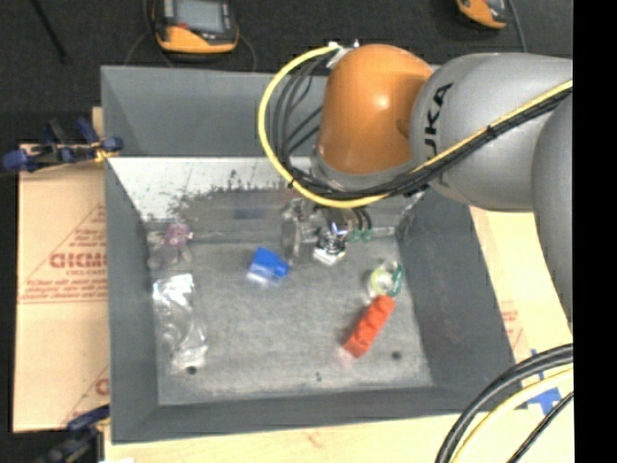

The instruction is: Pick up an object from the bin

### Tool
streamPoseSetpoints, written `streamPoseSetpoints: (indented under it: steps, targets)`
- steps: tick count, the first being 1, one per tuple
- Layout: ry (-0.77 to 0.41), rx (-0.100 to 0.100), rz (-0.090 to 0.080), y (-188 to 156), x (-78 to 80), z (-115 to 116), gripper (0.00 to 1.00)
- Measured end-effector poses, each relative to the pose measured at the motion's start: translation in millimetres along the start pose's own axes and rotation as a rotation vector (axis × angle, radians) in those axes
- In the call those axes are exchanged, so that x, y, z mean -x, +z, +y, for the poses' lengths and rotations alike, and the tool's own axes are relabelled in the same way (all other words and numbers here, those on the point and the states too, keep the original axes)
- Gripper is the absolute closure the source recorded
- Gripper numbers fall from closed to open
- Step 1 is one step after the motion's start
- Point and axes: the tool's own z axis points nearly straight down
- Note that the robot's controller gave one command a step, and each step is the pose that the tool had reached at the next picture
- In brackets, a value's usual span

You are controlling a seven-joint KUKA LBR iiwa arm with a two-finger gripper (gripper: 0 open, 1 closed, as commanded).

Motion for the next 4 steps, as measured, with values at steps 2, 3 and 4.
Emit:
streamPoseSetpoints:
  steps: [2, 3, 4]
  targets:
    - [0.156, 0.001, -0.003, -30, 8.7, 31, 1.00]
    - [0.410, 0.000, 0.009, 8, 8.3, 7, 1.00]
    - [0.408, 0.000, 0.007, 7, 8.8, 7, 0.00]
